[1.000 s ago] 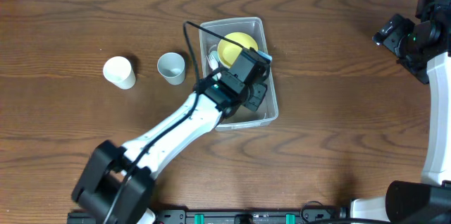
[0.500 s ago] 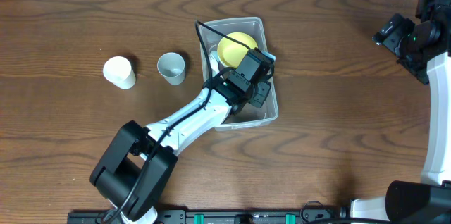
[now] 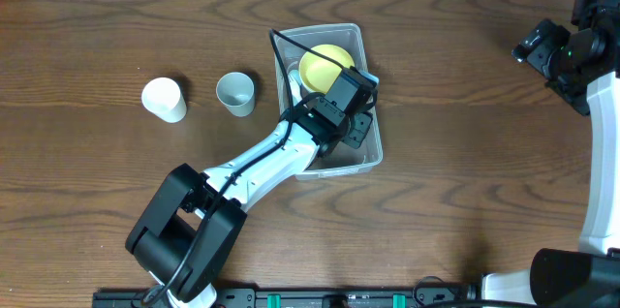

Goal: Pack container
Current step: 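Move the left gripper to the grey cup and grasp its rim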

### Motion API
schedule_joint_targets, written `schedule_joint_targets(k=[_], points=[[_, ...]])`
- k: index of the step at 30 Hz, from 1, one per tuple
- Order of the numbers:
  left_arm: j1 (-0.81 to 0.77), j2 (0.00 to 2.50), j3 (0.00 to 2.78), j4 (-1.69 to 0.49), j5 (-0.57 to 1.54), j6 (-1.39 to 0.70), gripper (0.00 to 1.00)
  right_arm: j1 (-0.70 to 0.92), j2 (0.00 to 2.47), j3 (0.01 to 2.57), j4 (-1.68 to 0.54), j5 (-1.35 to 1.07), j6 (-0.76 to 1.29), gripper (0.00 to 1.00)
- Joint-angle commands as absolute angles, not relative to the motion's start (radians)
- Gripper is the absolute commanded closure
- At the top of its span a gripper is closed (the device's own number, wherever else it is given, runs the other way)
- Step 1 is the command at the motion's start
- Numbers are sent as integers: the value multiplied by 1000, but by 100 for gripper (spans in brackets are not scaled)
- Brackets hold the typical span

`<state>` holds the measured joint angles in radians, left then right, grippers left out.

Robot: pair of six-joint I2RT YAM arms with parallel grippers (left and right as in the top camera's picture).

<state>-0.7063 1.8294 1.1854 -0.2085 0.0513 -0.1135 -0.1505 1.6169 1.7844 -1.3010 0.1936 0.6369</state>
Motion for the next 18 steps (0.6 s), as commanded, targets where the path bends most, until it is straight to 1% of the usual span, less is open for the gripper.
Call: schedule_joint_targets(k=[1,5,13,15,17,18], points=[[-705,1805,1209,-216,39,-117,45,-154,1622,1784,-1302,198,650,1],[-701,1733,1256,-267,4,-117,43,-154,1622,1784,-1302,198,650,1],[-696,1514,1287,-345,-212,-105,42,-154,1622,1784,-1302,198,650,1],[-678,1477,1287,-361,-266,-105,41,-154,1622,1784,-1302,198,650,1],[-645,1465,1287,-377,-295,-105,38,-154,1622,1784,-1302,198,650,1],[-625,1465,1287,-386,-303,-105,37,-154,1622,1784,-1302,198,650,1]])
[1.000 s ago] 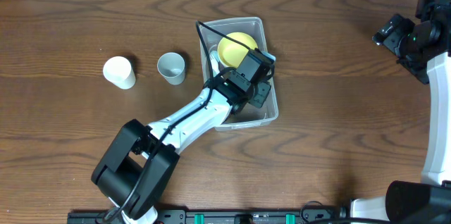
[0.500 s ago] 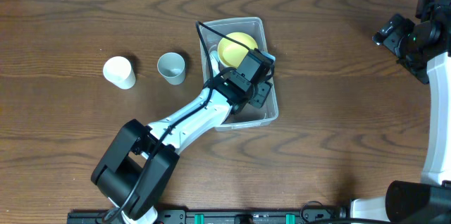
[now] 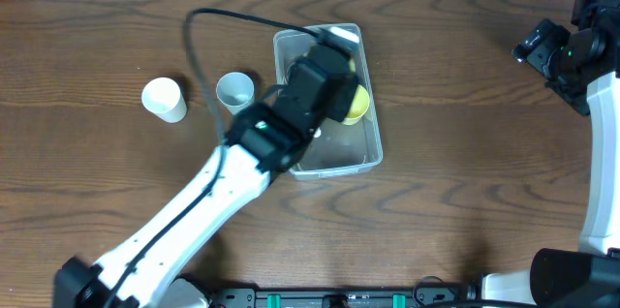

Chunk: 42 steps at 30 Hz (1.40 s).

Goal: Pack container
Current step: 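Move the left gripper to the grey cup and grasp its rim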

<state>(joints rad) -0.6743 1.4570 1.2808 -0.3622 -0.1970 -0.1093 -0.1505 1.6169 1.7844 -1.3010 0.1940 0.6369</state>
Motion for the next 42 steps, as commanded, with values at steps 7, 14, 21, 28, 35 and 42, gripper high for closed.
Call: schedule_joint_targets(k=[7,14,21,28,35,42], points=[[-422,1539,1287,-478,-297,-111,36,-154,1622,1784,-1302,198,650,1],[-319,1632,1287,-509,-297,-110,36,-154,1622,1784,-1302,198,650,1],[-309,1742,1287,-554,-296,-110,36,-154,1622,1784,-1302,198,650,1],[-309,1810,1282,-575,-270,-110,36,-154,1622,1784,-1302,198,650,1],[-309,1810,1280,-576,-264,-113,45,-154,1622,1784,-1302,198,650,1],[-309,1811,1265,-579,-165,-114,53,-154,1622,1784,-1302,198,650,1]])
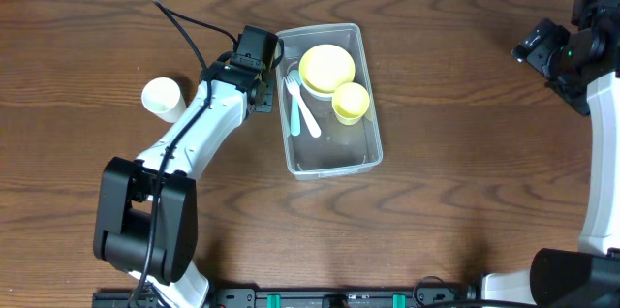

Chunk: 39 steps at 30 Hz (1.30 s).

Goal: Pack container
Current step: 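Move the left gripper to the grey cup and grasp its rim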

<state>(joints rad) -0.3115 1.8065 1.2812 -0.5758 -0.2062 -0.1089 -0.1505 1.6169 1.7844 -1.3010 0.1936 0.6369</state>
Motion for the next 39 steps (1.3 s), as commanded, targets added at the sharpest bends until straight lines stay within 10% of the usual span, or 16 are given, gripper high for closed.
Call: schedule_joint_targets(k=[1,39], points=[[-309,1811,1265,-580,-165,-114,55,-154,1622,1784,-1302,198,650,1],[-309,1811,1247,-606,-165,-144,94,-154,1622,1784,-1302,198,650,1]])
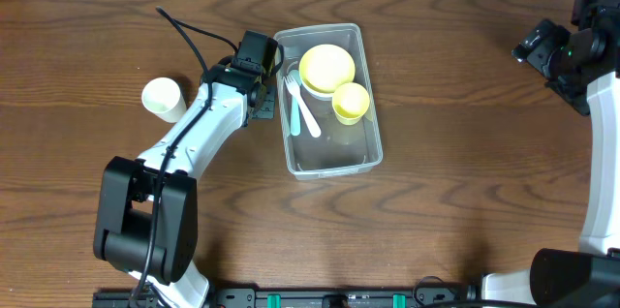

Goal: Pack container
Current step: 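Move the left gripper to the grey cup and grasp its rim, then carry the grey cup with the left gripper and place it in the container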

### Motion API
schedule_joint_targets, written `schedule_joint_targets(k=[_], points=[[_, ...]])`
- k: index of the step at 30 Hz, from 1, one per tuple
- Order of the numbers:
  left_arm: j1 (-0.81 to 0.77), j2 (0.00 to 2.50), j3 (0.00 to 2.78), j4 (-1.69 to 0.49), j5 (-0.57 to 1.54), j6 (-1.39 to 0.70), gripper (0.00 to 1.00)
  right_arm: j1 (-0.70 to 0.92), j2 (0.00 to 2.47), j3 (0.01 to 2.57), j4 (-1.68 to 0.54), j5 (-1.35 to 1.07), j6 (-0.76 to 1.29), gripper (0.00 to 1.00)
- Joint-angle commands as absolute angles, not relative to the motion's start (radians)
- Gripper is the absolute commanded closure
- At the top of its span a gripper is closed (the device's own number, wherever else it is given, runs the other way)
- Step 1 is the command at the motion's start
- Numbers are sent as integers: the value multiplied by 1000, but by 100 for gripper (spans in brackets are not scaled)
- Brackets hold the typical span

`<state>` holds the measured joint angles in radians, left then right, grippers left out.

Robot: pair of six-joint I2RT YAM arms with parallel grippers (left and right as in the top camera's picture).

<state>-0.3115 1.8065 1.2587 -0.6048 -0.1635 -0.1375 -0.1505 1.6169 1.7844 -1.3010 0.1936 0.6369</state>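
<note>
The clear plastic container (334, 158) lies at mid-table. It holds a yellow plate (326, 66), a yellow cup (351, 102) and pale teal cutlery (302, 109). My left gripper (256, 83) sits just outside the container's left wall, pointing down at the table. Its wrist hides the fingers and whatever is under them. A white cup (163, 99) stands upright further left. My right gripper (536, 46) is folded back at the far right edge, away from everything.
The left arm's black cable (189, 37) loops over the table behind the gripper. The right arm's base (581, 269) stands along the right edge. Bare wood lies in front of and to the right of the container.
My left gripper has shifted only slightly beside the container's left wall. The container's contents, the white cup and the right arm are unchanged.
At first my left gripper was down inside the container beside the yellow plate, with a grey cup and a white cup standing to the left. Then it was over the container with the yellow cup showing beside it. Later the yellow cup stood free inside. The gripper has since covered the grey cup's spot.
</note>
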Motion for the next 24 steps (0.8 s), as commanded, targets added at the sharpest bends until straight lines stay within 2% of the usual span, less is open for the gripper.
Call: schedule_joint_targets(k=[1,14,20,24], points=[[-309,1810,1247,-607,-166,-143,94,-154,1622,1784,-1302,198,650,1],[-320,1612,1450,-867,-168,-136,94,-154,1622,1784,-1302,198,650,1],[-382,1455,1462,-898,-164,-136,94,-154,1622,1784,-1302,198,650,1],[-455,1411,1462,-921,-82,-136,94,-154,1622,1784,-1302,198,650,1]])
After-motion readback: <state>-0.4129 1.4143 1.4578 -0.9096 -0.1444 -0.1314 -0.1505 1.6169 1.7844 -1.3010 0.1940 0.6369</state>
